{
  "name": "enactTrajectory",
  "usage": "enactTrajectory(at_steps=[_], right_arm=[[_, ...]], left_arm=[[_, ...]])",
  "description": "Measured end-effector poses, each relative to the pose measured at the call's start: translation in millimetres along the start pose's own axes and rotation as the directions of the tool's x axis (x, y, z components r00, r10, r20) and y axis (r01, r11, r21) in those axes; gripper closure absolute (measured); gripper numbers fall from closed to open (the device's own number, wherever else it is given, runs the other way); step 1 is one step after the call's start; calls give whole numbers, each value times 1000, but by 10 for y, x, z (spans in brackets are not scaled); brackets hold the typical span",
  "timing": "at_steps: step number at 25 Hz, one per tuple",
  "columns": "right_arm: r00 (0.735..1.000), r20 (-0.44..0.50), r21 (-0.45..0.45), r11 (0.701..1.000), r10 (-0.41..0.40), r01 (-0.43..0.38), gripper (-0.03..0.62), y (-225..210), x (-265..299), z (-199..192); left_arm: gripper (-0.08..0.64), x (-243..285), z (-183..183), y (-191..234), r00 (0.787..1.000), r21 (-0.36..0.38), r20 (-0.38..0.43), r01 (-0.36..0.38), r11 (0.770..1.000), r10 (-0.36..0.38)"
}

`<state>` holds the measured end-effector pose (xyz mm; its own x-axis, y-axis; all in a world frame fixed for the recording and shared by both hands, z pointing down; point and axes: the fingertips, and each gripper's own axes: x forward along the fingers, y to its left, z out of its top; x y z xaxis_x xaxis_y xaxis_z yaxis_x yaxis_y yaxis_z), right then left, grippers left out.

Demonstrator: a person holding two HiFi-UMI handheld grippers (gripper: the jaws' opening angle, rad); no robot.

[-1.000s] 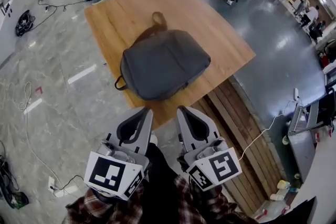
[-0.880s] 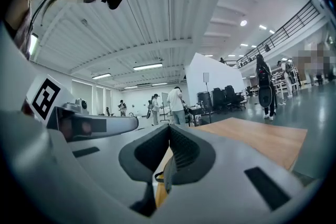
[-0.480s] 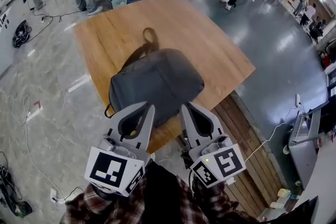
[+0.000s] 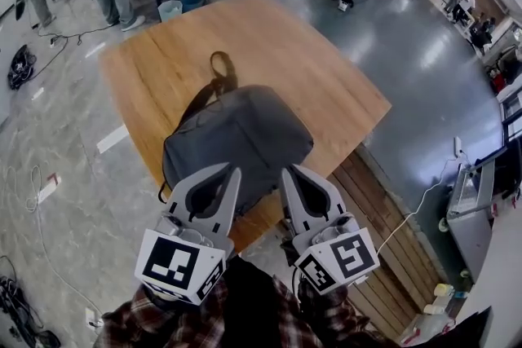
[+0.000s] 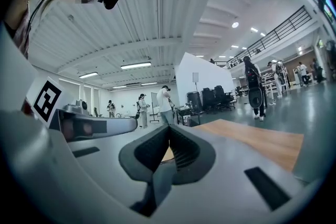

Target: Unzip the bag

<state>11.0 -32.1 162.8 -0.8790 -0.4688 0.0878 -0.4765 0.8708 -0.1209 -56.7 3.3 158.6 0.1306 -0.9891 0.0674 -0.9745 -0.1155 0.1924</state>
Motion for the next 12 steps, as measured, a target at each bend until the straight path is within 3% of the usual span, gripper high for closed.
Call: enactTrajectory(at_steps=[6, 12], right_arm=[[995, -57, 20, 996, -83, 84, 580, -288, 85, -265], [963, -221, 97, 979, -152, 177, 580, -648, 99, -1040]], left_arm=[[551, 313, -484, 64, 989, -24, -129, 67, 997, -70], [551, 722, -1339, 123, 935, -15, -337, 115, 993, -113]])
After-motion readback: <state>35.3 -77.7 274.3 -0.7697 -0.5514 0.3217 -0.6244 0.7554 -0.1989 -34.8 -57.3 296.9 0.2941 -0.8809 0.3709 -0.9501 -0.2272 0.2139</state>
